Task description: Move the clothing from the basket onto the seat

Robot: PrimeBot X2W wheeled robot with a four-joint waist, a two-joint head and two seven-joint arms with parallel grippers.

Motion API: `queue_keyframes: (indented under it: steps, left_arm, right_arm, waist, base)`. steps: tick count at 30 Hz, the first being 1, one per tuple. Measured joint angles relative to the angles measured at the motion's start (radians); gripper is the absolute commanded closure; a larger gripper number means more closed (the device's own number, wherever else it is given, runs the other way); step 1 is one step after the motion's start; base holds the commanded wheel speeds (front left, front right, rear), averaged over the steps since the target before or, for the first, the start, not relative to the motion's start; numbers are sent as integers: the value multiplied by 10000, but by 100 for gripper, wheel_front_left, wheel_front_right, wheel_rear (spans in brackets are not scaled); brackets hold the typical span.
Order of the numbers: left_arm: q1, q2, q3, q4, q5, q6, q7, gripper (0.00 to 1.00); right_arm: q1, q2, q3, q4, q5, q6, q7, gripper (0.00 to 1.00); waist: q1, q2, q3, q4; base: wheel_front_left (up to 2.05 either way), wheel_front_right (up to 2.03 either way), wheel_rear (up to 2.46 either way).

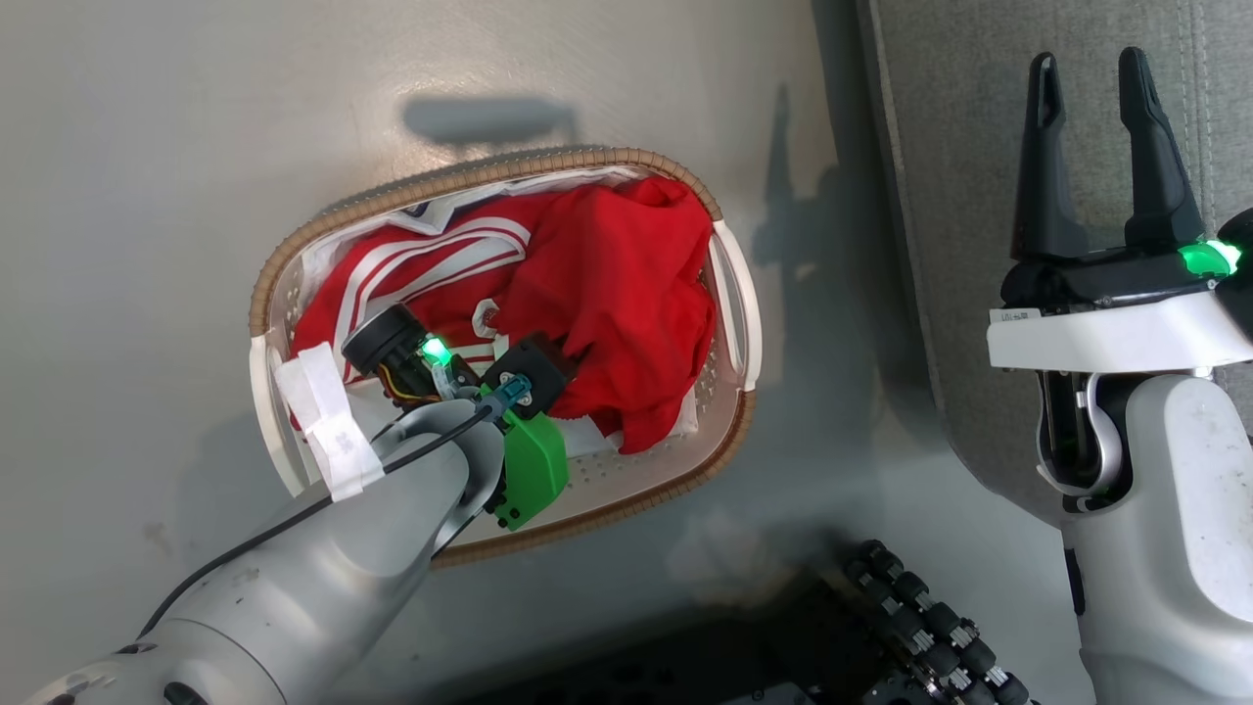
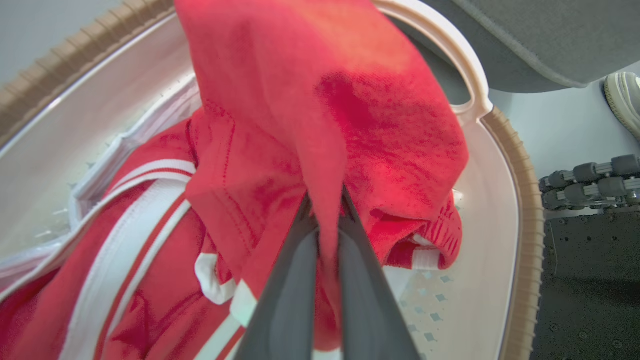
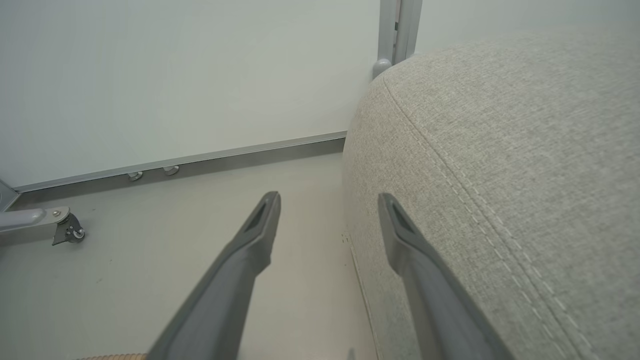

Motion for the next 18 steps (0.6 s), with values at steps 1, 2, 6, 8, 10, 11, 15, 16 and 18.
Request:
queue_keyframes:
  steps: [1,2,6,8,10,11,15,16,18]
  left_arm:
    - [-17,50,-10,-153,-27,0,0,100]
    - [-32,96,-6,-270,-36,0,0,100]
    - [-16,240,203,-790,-17,0,0,100]
    - [66,359,341,-961,69,0,0,100]
    - [199,487,500,-1137,190,0,0,100]
    - [259,525,587,-1227,293,0,0,100]
    - [437,713,974,-1678,656,0,0,100]
    - [502,779,1074,-1810,717,0,0,100]
    - [614,884,1229,-2038,784,0,2,100]
  right_arm:
    - [21,0,6,25,-6,0,0,0]
    - [33,0,10,40,-25,-2,0,0]
    - [82,0,10,125,-180,-2,0,0]
    - [149,4,23,178,-293,0,0,0]
    - [266,2,27,257,-370,0,2,0]
    - [311,6,33,307,-424,0,0,0]
    - [572,8,52,514,-619,0,2,0]
    - [683,4,52,569,-673,0,0,0]
    - [862,6,54,686,-761,0,0,0]
  waist:
    - [0,0,-49,7]
    - [0,0,-109,22]
    - [0,0,-415,122]
    - [0,0,-596,180]
    - [0,-1,-791,242]
    - [0,0,-912,281]
    - [0,0,-1443,428]
    - [0,0,-1609,467]
    - [0,0,-1928,535]
  base:
    - [0,0,0]
    - [0,0,0]
    - [0,0,0]
    - [0,0,0]
    - [0,0,0]
    - [0,0,0]
    - [0,0,0]
    - [0,0,0]
    - [0,0,0]
